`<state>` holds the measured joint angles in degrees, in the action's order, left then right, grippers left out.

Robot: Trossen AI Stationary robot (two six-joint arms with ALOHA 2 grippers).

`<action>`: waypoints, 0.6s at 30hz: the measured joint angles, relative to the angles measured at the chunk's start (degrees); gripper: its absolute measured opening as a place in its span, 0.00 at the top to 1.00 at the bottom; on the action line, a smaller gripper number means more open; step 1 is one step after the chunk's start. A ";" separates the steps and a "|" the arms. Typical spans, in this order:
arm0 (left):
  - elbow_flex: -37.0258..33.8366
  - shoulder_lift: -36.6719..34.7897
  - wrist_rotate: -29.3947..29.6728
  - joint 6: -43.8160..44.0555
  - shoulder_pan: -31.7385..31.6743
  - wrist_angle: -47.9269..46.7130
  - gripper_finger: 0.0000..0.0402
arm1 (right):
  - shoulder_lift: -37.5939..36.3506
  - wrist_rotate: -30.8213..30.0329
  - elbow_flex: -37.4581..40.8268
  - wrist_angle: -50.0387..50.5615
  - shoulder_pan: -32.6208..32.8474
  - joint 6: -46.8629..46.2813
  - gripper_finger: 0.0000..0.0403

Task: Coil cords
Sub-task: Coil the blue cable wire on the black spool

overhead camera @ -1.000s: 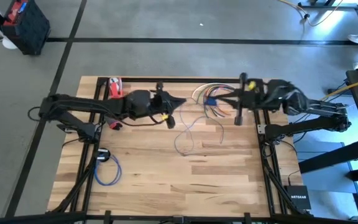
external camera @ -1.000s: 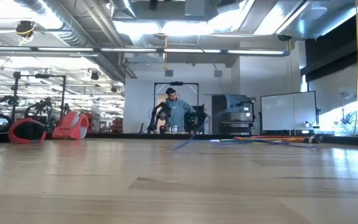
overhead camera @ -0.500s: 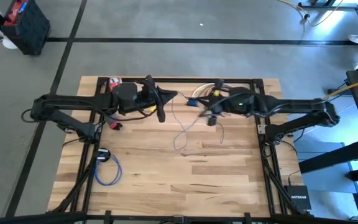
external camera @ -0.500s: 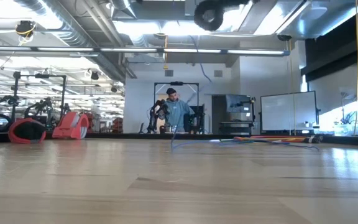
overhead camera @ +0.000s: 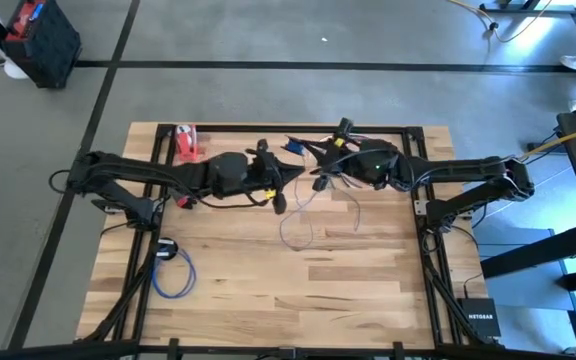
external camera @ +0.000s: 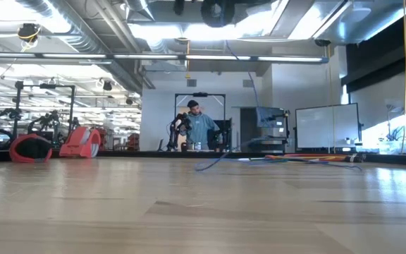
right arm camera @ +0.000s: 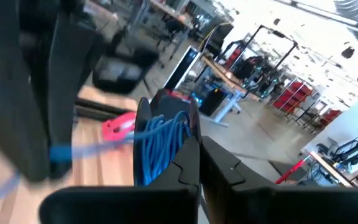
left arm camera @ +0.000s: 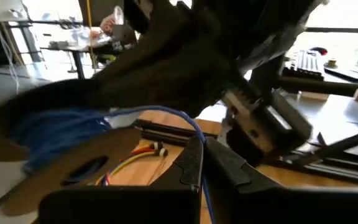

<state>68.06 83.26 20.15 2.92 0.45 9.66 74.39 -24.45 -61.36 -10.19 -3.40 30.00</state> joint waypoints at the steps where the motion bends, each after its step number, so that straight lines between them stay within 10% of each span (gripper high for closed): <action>1: 0.02 0.71 0.35 -0.20 -0.08 0.81 1.00 | -0.04 0.02 0.02 -0.96 0.01 -0.01 0.99; 18: 0.54 5.94 1.84 -5.28 -3.24 7.86 1.00 | -9.69 7.28 -1.78 -3.22 0.07 -5.64 0.99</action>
<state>68.60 89.21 21.99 -2.36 -2.79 17.52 64.70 -17.17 -63.14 -13.41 -3.33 24.36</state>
